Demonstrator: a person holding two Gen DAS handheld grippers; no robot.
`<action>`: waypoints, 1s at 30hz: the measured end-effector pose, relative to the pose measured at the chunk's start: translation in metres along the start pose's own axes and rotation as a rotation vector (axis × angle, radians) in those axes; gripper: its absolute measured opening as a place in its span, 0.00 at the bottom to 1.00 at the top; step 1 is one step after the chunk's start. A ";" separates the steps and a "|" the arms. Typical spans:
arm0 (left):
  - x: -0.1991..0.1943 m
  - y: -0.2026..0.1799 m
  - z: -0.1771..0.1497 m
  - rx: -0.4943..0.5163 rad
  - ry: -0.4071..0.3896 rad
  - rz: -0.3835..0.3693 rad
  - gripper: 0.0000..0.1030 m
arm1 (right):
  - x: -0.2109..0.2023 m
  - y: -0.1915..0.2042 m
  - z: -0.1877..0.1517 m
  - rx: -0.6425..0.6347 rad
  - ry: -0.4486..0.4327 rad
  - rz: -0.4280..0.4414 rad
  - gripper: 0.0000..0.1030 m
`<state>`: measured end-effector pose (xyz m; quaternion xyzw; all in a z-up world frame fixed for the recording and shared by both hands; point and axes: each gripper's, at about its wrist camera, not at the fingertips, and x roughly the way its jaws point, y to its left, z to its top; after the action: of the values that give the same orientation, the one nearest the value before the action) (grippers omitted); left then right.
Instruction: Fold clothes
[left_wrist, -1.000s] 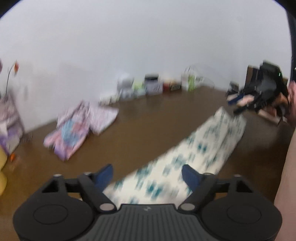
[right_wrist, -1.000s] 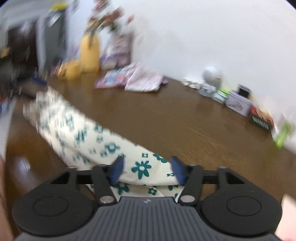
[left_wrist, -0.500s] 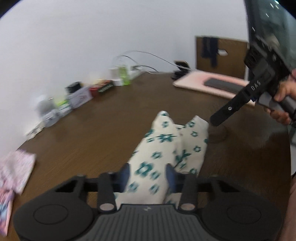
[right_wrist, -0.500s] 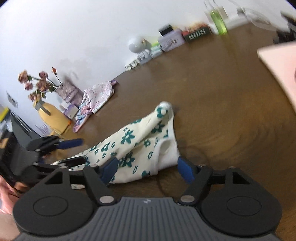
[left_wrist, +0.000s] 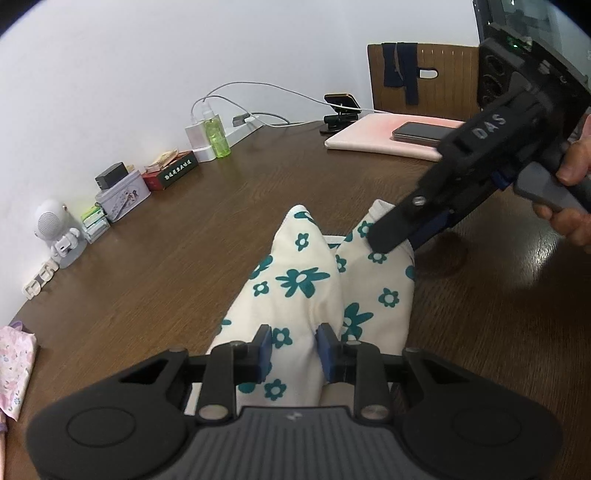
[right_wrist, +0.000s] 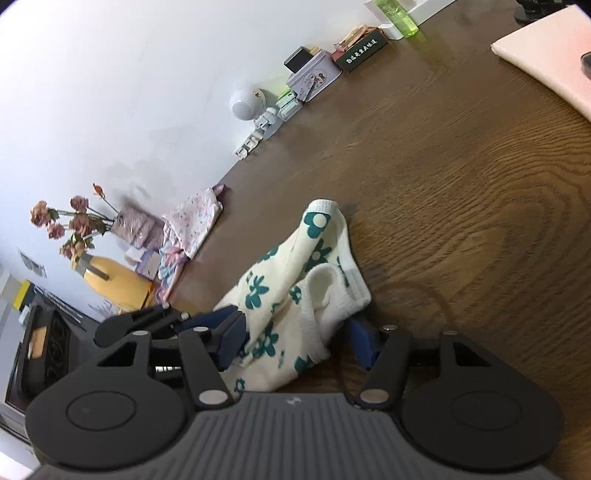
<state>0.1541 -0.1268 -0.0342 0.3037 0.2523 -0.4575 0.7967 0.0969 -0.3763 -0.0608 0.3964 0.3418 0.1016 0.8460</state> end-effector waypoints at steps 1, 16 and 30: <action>0.000 0.000 -0.001 -0.003 -0.005 0.000 0.23 | 0.003 0.001 0.001 0.003 -0.003 0.000 0.57; -0.004 0.006 -0.011 -0.064 -0.066 -0.007 0.23 | 0.035 0.005 0.002 0.146 -0.093 -0.040 0.23; -0.006 0.030 -0.011 -0.139 -0.052 0.066 0.32 | 0.048 0.018 0.041 -0.034 -0.169 -0.029 0.09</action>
<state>0.1770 -0.1038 -0.0300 0.2438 0.2523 -0.4200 0.8370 0.1617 -0.3678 -0.0527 0.3840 0.2730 0.0614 0.8799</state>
